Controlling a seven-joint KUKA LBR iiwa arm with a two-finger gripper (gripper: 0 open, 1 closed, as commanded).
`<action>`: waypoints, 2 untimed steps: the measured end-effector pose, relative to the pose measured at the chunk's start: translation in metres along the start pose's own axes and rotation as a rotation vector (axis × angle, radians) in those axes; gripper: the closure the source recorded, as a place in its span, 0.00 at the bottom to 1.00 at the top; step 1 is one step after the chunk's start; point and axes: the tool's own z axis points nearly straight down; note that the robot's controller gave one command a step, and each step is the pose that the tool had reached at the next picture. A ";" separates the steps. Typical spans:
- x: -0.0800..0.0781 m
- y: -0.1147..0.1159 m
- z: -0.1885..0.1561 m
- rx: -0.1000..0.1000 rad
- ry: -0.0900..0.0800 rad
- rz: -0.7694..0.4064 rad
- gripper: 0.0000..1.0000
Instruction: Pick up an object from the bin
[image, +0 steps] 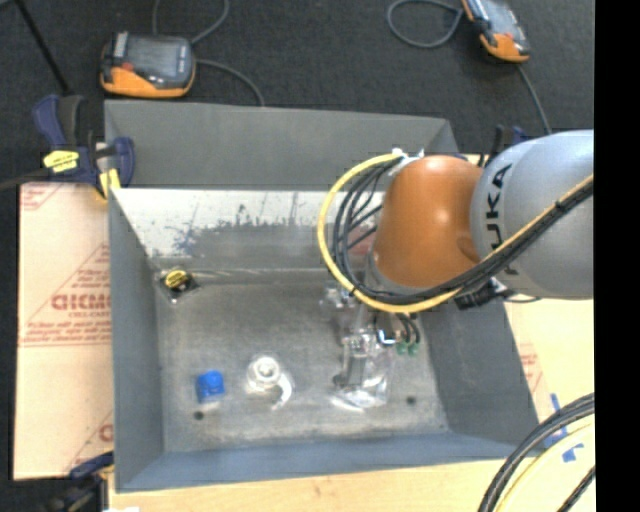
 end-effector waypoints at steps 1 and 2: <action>0.057 -0.093 0.092 0.002 -0.015 -0.214 0.00; 0.053 -0.094 0.097 0.005 -0.017 -0.299 0.00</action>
Offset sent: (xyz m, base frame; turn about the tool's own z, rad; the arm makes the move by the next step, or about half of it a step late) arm -0.0606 -0.0904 -0.0934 -0.2189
